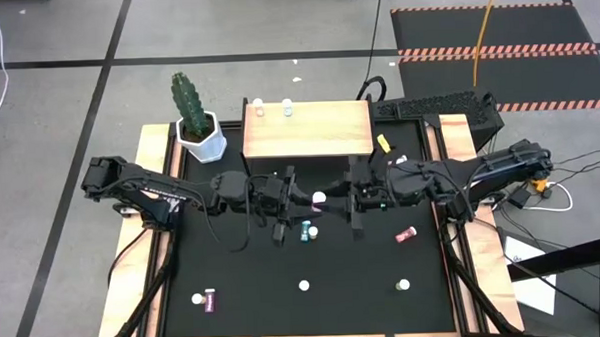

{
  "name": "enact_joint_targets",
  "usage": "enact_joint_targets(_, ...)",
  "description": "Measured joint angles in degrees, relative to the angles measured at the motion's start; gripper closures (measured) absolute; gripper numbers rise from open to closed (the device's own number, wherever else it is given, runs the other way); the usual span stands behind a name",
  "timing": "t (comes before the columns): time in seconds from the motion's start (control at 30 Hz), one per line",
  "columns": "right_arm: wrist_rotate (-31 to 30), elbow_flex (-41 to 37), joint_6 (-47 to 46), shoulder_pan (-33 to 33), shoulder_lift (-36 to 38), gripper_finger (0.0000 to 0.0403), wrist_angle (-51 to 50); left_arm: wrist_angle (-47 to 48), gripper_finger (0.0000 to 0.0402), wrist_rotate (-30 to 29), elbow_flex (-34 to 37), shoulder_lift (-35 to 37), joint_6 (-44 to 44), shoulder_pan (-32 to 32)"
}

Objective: Pick and place medicine bottles onto shelf by color
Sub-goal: Put the top pink pill bottle on the shelf

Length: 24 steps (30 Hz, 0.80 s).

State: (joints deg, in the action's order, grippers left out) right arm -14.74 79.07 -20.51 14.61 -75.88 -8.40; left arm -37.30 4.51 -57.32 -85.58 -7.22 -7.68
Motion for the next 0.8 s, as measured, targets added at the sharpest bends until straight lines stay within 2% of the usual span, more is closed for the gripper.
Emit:
enact_joint_targets(0.13,0.0,0.0,0.0,0.0,0.0,0.0301,0.0,-0.1,0.0293,0.0,0.0,0.0,-0.6,0.0)
enact_joint_targets(0.3,-2.1,0.0,-0.9,-0.2,0.0,0.0295,-1.2,2.1,0.0275,-3.0,0.0,0.0,-5.6,0.1)
enact_joint_targets(0.4,-3.4,0.0,-0.8,-1.8,0.0,0.0294,-2.2,7.8,0.0233,-3.1,0.0,0.2,-7.2,0.4)
enact_joint_targets(0.53,-2.9,0.0,2.1,-6.9,0.0,0.0294,-2.4,17.1,0.0154,-3.0,0.0,1.5,-7.9,1.9)
enact_joint_targets(0.7,2.7,0.0,9.3,-18.8,0.0,0.0291,-4.0,30.1,0.0057,-5.0,0.0,3.8,-3.4,6.1)
enact_joint_targets(0.8,6.6,0.0,13.6,-27.5,-1.1,0.029,-3.5,34.8,0.0025,-8.3,0.0,5.7,-6.3,9.2)
